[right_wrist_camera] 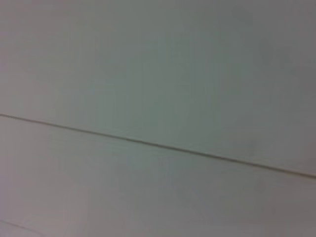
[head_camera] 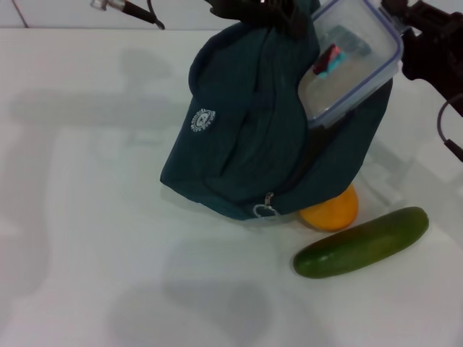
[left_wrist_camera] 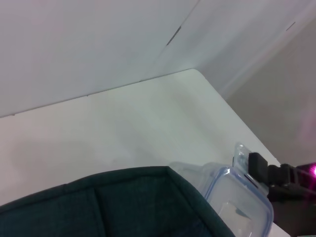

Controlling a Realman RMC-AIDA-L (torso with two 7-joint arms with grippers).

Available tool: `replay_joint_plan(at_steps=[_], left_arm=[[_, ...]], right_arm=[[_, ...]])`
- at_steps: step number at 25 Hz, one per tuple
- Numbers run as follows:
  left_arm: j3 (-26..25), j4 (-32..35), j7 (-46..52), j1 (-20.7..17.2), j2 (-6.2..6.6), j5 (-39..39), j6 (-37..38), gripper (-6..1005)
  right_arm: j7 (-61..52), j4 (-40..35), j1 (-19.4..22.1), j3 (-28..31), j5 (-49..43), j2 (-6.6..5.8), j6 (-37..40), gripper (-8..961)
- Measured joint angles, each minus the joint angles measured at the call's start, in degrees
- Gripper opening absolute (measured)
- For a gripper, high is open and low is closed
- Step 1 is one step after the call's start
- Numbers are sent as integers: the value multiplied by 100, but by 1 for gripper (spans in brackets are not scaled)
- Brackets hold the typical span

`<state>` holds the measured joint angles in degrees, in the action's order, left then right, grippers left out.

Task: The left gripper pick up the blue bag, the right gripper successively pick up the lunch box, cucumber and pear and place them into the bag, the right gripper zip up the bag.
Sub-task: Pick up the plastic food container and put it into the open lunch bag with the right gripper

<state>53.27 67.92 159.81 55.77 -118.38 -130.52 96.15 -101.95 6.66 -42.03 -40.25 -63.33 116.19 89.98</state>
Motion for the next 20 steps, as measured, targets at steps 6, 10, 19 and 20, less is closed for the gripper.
replay_joint_plan(at_steps=[6, 10, 19, 20], left_arm=[[9, -8, 8, 51, -1, 0, -15, 72], [9, -8, -5, 66, -1, 1, -64, 72], [8, -147, -87, 142, -13, 0, -81, 72], [8, -147, -93, 140, -15, 0, -81, 72]], right_arm=[[2, -115, -34, 134, 32, -2, -32, 134], [45, -133, -21, 95, -56, -1, -130, 148], [128, -25, -129, 104, -394, -1, -338, 180], [134, -15, -147, 103, -419, -1, -339, 184]])
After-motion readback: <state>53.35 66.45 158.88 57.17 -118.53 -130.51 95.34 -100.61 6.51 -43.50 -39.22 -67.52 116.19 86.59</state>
